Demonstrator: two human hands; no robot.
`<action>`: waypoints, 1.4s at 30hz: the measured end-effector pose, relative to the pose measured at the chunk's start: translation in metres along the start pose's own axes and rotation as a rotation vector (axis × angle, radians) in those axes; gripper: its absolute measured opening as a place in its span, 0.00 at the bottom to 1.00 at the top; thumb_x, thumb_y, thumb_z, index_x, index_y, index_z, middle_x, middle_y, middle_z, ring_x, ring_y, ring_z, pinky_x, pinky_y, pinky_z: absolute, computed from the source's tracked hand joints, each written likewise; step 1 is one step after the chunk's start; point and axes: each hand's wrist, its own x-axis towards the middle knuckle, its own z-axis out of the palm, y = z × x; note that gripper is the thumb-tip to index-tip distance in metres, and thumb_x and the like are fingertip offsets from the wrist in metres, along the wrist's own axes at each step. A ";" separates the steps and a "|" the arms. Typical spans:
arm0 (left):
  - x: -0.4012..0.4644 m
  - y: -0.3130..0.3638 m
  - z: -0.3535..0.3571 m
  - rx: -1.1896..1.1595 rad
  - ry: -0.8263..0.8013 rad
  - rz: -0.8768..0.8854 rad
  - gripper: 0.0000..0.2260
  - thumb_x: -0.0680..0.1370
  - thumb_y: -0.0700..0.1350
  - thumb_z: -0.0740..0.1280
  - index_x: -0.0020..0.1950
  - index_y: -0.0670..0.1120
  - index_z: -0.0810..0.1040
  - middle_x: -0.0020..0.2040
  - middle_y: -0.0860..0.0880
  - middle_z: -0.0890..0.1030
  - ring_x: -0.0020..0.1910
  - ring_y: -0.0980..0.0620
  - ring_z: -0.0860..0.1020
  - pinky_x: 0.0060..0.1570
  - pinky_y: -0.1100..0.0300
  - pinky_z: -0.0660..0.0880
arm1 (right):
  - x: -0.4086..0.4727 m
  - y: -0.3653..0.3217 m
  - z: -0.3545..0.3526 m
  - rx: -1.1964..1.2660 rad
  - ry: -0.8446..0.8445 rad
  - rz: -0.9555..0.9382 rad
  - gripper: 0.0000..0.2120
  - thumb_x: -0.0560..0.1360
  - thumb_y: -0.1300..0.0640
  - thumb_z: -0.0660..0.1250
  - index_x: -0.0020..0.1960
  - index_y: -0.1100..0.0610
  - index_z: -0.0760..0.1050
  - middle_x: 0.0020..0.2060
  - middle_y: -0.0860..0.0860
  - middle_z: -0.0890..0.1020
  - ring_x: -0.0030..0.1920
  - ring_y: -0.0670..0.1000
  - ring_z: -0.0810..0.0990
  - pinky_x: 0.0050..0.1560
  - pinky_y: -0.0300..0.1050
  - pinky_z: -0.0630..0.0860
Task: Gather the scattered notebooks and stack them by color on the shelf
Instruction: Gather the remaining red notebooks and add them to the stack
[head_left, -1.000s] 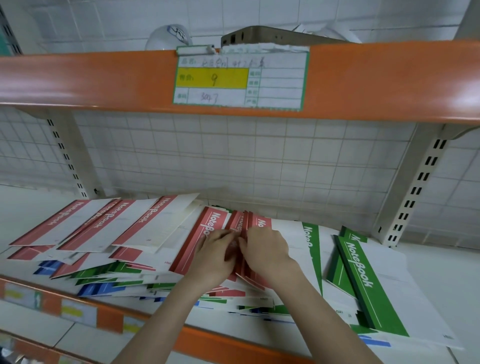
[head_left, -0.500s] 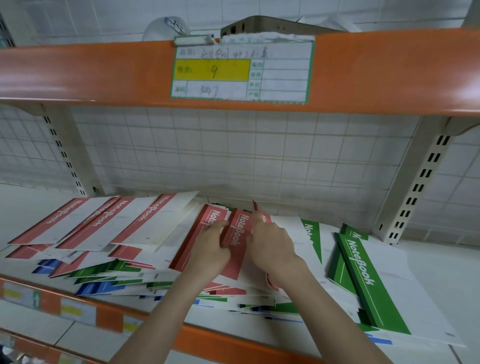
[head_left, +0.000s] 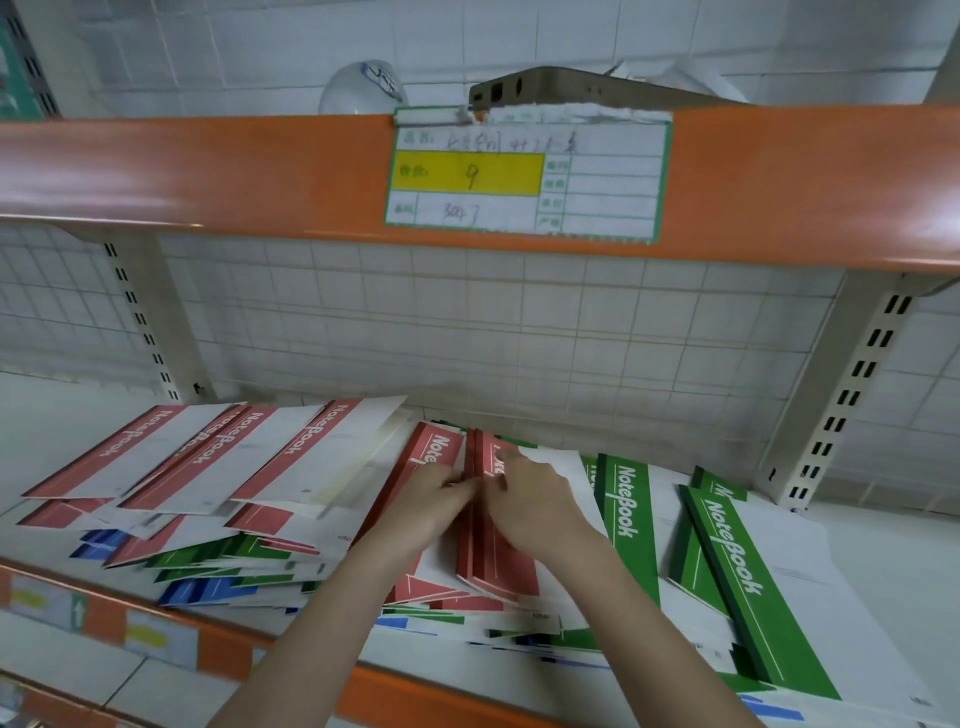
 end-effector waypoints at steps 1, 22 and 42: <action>0.000 -0.002 0.001 0.062 -0.030 0.023 0.06 0.77 0.45 0.67 0.45 0.46 0.82 0.40 0.49 0.83 0.43 0.49 0.81 0.48 0.58 0.74 | -0.001 0.005 -0.002 0.032 -0.004 0.007 0.16 0.79 0.58 0.53 0.64 0.59 0.68 0.54 0.60 0.80 0.53 0.61 0.78 0.51 0.47 0.72; -0.013 0.027 0.025 -0.466 0.089 0.385 0.10 0.70 0.55 0.73 0.50 0.57 0.81 0.45 0.51 0.85 0.45 0.51 0.83 0.42 0.58 0.81 | -0.017 0.059 -0.029 1.090 0.329 0.074 0.19 0.63 0.40 0.71 0.51 0.46 0.78 0.46 0.39 0.84 0.48 0.39 0.82 0.49 0.40 0.74; -0.001 0.006 0.035 -0.078 0.186 0.342 0.05 0.81 0.51 0.57 0.50 0.51 0.67 0.43 0.47 0.78 0.36 0.55 0.77 0.35 0.64 0.73 | -0.025 0.075 0.000 0.582 0.516 0.074 0.16 0.82 0.51 0.54 0.37 0.56 0.65 0.30 0.50 0.69 0.31 0.46 0.67 0.31 0.34 0.65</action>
